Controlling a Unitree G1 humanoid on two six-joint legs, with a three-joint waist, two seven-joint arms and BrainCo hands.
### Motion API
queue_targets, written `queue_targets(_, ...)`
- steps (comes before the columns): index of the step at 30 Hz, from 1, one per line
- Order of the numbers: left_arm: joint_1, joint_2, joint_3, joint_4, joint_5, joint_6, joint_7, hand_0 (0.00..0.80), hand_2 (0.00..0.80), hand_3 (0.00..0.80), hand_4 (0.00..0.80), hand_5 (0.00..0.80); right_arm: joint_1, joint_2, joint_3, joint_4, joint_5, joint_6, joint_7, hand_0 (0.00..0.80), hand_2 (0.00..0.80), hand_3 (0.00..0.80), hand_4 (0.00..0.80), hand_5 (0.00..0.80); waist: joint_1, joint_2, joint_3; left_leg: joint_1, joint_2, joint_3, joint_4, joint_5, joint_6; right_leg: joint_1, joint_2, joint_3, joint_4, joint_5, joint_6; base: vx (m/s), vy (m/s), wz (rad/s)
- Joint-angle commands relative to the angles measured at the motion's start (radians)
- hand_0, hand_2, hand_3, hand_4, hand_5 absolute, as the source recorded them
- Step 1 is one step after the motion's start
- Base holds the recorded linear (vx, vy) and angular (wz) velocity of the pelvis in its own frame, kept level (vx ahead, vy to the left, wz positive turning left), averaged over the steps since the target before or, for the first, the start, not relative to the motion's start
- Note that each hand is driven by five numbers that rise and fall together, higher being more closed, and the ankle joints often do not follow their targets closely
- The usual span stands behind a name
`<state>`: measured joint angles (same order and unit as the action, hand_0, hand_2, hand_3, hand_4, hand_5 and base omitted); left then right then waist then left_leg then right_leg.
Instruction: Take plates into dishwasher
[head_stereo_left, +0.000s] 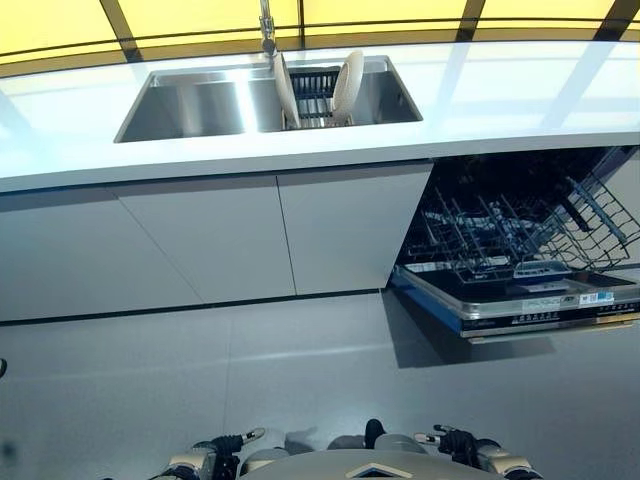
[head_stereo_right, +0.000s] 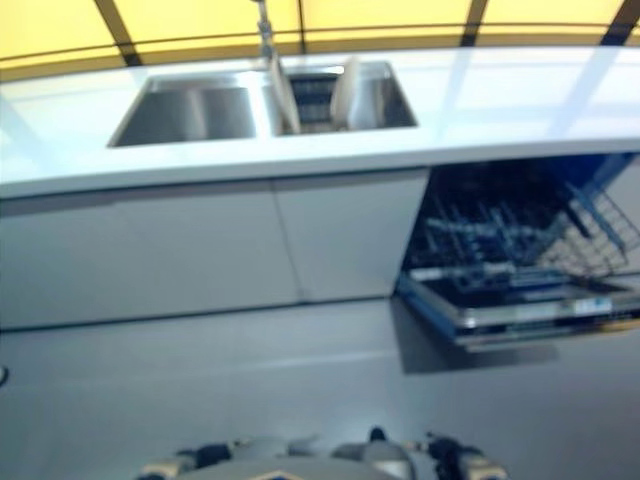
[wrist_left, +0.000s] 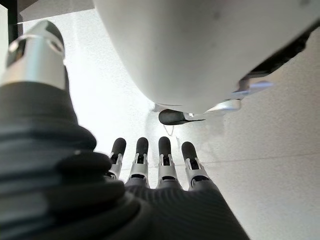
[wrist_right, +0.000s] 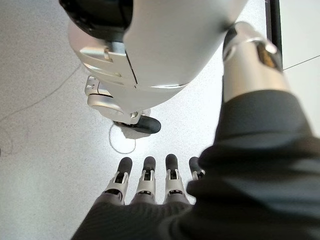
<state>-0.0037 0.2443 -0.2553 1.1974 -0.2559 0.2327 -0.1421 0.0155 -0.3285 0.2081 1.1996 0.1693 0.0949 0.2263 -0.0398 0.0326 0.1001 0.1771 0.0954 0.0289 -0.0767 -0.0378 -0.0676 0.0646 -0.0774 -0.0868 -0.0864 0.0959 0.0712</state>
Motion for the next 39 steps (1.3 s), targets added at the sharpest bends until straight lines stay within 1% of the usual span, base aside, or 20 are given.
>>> queue_targets(1, -0.059, 0.019, 0.001, 0.012, 0.015, 0.002, -0.018, 0.0, 0.0, 0.0, 0.0, 0.0, -0.064, 0.018, 0.027, 0.018, -0.002, 0.006, 0.012, 0.0, 0.0, 0.0, 0.0, 0.0, -0.016, -0.039, 0.049, -0.065, -0.113, 0.004, 0.097, -0.012, 0.084, 0.016, 0.081, 0.011, 0.146, -0.15, -0.055, -0.006, -0.047, 0.01)
queue_targets(4, -0.06, 0.022, 0.009, 0.003, 0.024, -0.009, -0.024, 0.0, 0.0, 0.0, 0.0, 0.0, -0.07, 0.011, 0.028, 0.012, -0.01, 0.011, 0.031, 0.0, 0.0, 0.0, 0.0, 0.0, -0.014, -0.05, 0.049, -0.081, -0.111, 0.004, 0.165, -0.04, 0.08, 0.015, 0.076, 0.011, 0.154, -0.154, -0.065, 0.0, -0.062, 0.05)
queue_targets(5, -0.062, 0.022, 0.011, 0.001, 0.035, -0.018, -0.025, 0.0, 0.0, 0.0, 0.0, 0.0, -0.074, 0.008, 0.031, 0.01, -0.003, 0.011, 0.037, 0.0, 0.0, 0.0, 0.0, 0.0, -0.014, -0.063, 0.05, -0.093, -0.111, 0.014, 0.226, -0.07, 0.081, 0.006, 0.065, 0.004, 0.162, -0.156, -0.074, -0.031, -0.068, 0.06)
queue_targets(6, -0.064, 0.021, 0.012, 0.003, 0.045, -0.02, -0.026, 0.0, 0.0, 0.0, 0.0, 0.0, -0.077, 0.004, 0.034, 0.006, 0.009, 0.015, 0.039, 0.0, 0.0, 0.0, 0.0, 0.0, -0.014, -0.072, 0.052, -0.115, -0.106, 0.023, 0.304, -0.068, 0.08, 0.0, 0.057, -0.001, 0.169, -0.159, -0.085, -0.04, -0.087, 0.06)
queue_targets(8, -0.066, 0.018, 0.015, 0.009, 0.042, -0.023, -0.018, 0.0, 0.0, 0.0, 0.0, 0.0, -0.082, -0.003, 0.039, -0.004, 0.034, 0.027, 0.041, 0.0, 0.0, 0.0, 0.0, 0.0, -0.005, -0.085, 0.067, -0.218, -0.101, 0.035, 0.48, 0.0, 0.061, -0.002, 0.054, -0.004, 0.177, -0.161, -0.106, 0.015, -0.128, 0.1)
queue_targets(9, -0.06, 0.015, 0.023, 0.014, 0.026, -0.03, -0.004, 0.0, 0.0, 0.0, 0.0, 0.0, -0.083, -0.005, 0.042, -0.007, 0.029, 0.032, 0.04, 0.0, 0.0, 0.0, 0.0, 0.0, 0.011, -0.088, 0.084, -0.307, -0.121, 0.031, 0.554, 0.046, 0.054, 0.009, 0.059, 0.014, 0.177, -0.156, -0.109, 0.111, -0.12, 0.1)
queue_targets(10, -0.052, 0.011, 0.032, 0.017, 0.02, -0.037, 0.005, 0.0, 0.0, 0.0, 0.0, 0.0, -0.086, -0.006, 0.045, -0.004, 0.023, 0.031, 0.044, 0.0, 0.0, 0.0, 0.0, 0.0, 0.028, -0.083, 0.097, -0.363, -0.137, 0.029, 0.558, 0.077, 0.052, 0.021, 0.07, 0.035, 0.175, -0.156, -0.108, 0.189, -0.078, 0.06)
queue_targets(13, -0.023, 0.014, 0.058, 0.04, 0.006, -0.053, 0.015, 0.0, 0.0, 0.0, 0.0, 0.0, -0.1, -0.004, 0.047, 0.014, -0.002, 0.024, 0.077, 0.0, 0.0, 0.0, 0.0, 0.0, 0.083, -0.05, 0.126, -0.449, -0.124, 0.031, 0.427, 0.172, 0.034, 0.082, 0.114, 0.088, 0.163, -0.179, -0.1, 0.324, 0.006, -0.5)
queue_targets(15, -0.007, 0.014, 0.074, 0.061, 0.01, -0.05, 0.002, 0.0, 0.0, 0.0, 0.0, 0.0, -0.097, 0.001, 0.046, 0.02, 0.021, 0.025, 0.08, 0.0, 0.0, 0.0, 0.0, 0.0, 0.116, -0.021, 0.127, -0.469, -0.096, -0.01, 0.254, 0.278, 0.0, 0.14, 0.143, 0.126, 0.147, -0.204, -0.095, 0.46, 0.079, -1.0)
queue_targets(17, 0.011, 0.008, 0.086, 0.068, 0.003, -0.041, -0.007, 0.0, 0.0, 0.0, 0.0, 0.0, -0.087, 0.003, 0.039, 0.024, 0.035, 0.024, 0.097, 0.0, 0.0, 0.0, 0.0, 0.0, 0.139, -0.012, 0.127, -0.47, -0.064, -0.042, 0.135, 0.339, -0.025, 0.202, 0.139, 0.166, 0.13, -0.23, -0.091, 0.449, 0.133, -0.44)
queue_targets(19, 0.022, 0.0, 0.095, 0.066, -0.002, -0.04, -0.013, 0.0, 0.0, 0.0, 0.0, 0.0, -0.074, -0.001, 0.032, 0.028, 0.029, 0.027, 0.122, 0.0, 0.0, 0.0, 0.0, 0.0, 0.142, -0.004, 0.122, -0.462, -0.024, -0.047, 0.092, 0.36, -0.042, 0.229, 0.126, 0.184, 0.122, -0.248, -0.086, 0.38, 0.217, 0.11)
queue_targets(21, 0.02, -0.004, 0.098, 0.066, -0.02, -0.049, -0.004, 0.0, 0.0, 0.0, 0.0, 0.0, -0.061, -0.006, 0.021, 0.035, 0.03, 0.026, 0.143, 0.0, 0.0, 0.0, 0.0, 0.0, 0.132, 0.009, 0.115, -0.448, 0.015, -0.031, 0.106, 0.345, -0.042, 0.236, 0.1, 0.176, 0.138, -0.276, -0.079, 0.332, 0.256, -0.28)
queue_targets(22, 0.014, -0.004, 0.101, 0.067, -0.022, -0.049, -0.004, 0.0, 0.0, 0.0, 0.0, 0.0, -0.061, -0.004, 0.015, 0.042, 0.034, 0.023, 0.138, 0.0, 0.0, 0.0, 0.0, 0.0, 0.125, 0.01, 0.11, -0.439, 0.019, -0.006, 0.109, 0.31, -0.032, 0.235, 0.083, 0.165, 0.154, -0.287, -0.071, 0.229, 0.179, -0.11)
queue_targets(24, 0.009, -0.003, 0.101, 0.072, -0.023, -0.052, -0.004, 0.0, 0.0, 0.0, 0.0, 0.0, -0.062, -0.001, 0.008, 0.049, 0.035, 0.021, 0.134, 0.0, 0.0, 0.0, 0.0, 0.0, 0.123, 0.009, 0.104, -0.436, 0.018, 0.007, 0.113, 0.288, -0.027, 0.237, 0.067, 0.158, 0.164, -0.293, -0.064, 0.183, 0.116, 0.01)
queue_targets(26, -0.004, 0.005, 0.102, 0.081, -0.012, -0.067, 0.0, 0.0, 0.0, 0.0, 0.0, 0.0, -0.062, 0.011, -0.003, 0.057, 0.053, 0.026, 0.129, 0.0, 0.0, 0.0, 0.0, 0.0, 0.124, 0.004, 0.093, -0.432, 0.005, 0.013, 0.136, 0.238, -0.013, 0.249, 0.028, 0.138, 0.19, -0.31, -0.046, 0.32, 0.136, -0.03)
queue_targets(27, -0.01, 0.013, 0.103, 0.082, 0.008, -0.083, -0.007, 0.0, 0.0, 0.0, 0.0, 0.0, -0.054, 0.022, -0.013, 0.058, 0.037, 0.018, 0.133, 0.0, 0.0, 0.0, 0.0, 0.0, 0.132, -0.007, 0.083, -0.443, -0.016, 0.017, 0.181, 0.205, 0.001, 0.27, 0.0, 0.118, 0.201, -0.308, -0.032, 0.341, 0.091, 0.16)
queue_targets(31, -0.018, 0.047, 0.092, 0.07, 0.064, -0.1, -0.021, 0.0, 0.0, 0.0, 0.0, 0.0, -0.061, 0.044, -0.001, 0.036, 0.031, -0.015, 0.202, 0.0, 0.0, 0.0, 0.0, 0.0, 0.147, -0.034, 0.044, -0.386, -0.042, 0.034, 0.166, 0.172, 0.041, 0.251, -0.071, 0.042, 0.224, -0.24, 0.029, 0.309, 0.045, 0.07)
queue_targets(33, -0.021, 0.055, 0.09, 0.075, 0.084, -0.107, -0.028, 0.0, 0.0, 0.0, 0.0, 0.0, -0.068, 0.05, 0.009, 0.024, 0.054, -0.021, 0.222, 0.0, 0.0, 0.0, 0.0, 0.0, 0.152, -0.043, 0.035, -0.384, -0.05, 0.032, 0.163, 0.167, 0.05, 0.244, -0.083, 0.038, 0.228, -0.217, 0.039, 0.208, 0.012, 0.08)
queue_targets(34, -0.027, 0.066, 0.083, 0.077, 0.105, -0.109, -0.038, 0.0, 0.0, 0.0, 0.0, 0.0, -0.076, 0.055, 0.016, 0.004, 0.064, -0.029, 0.239, 0.0, 0.0, 0.0, 0.0, 0.0, 0.156, -0.055, 0.024, -0.384, -0.059, 0.033, 0.158, 0.16, 0.061, 0.233, -0.097, 0.037, 0.231, -0.185, 0.052, 0.199, 0.013, 0.02)
queue_targets(39, -0.04, 0.073, 0.071, 0.077, 0.089, -0.088, -0.039, 0.0, 0.0, 0.0, 0.0, 0.0, -0.08, 0.065, 0.039, -0.033, 0.064, -0.048, 0.289, 0.0, 0.0, 0.0, 0.0, 0.0, 0.151, -0.078, 0.006, -0.372, -0.092, 0.029, 0.157, 0.133, 0.088, 0.165, -0.136, 0.041, 0.272, -0.074, 0.072, 0.155, 0.058, 0.02)
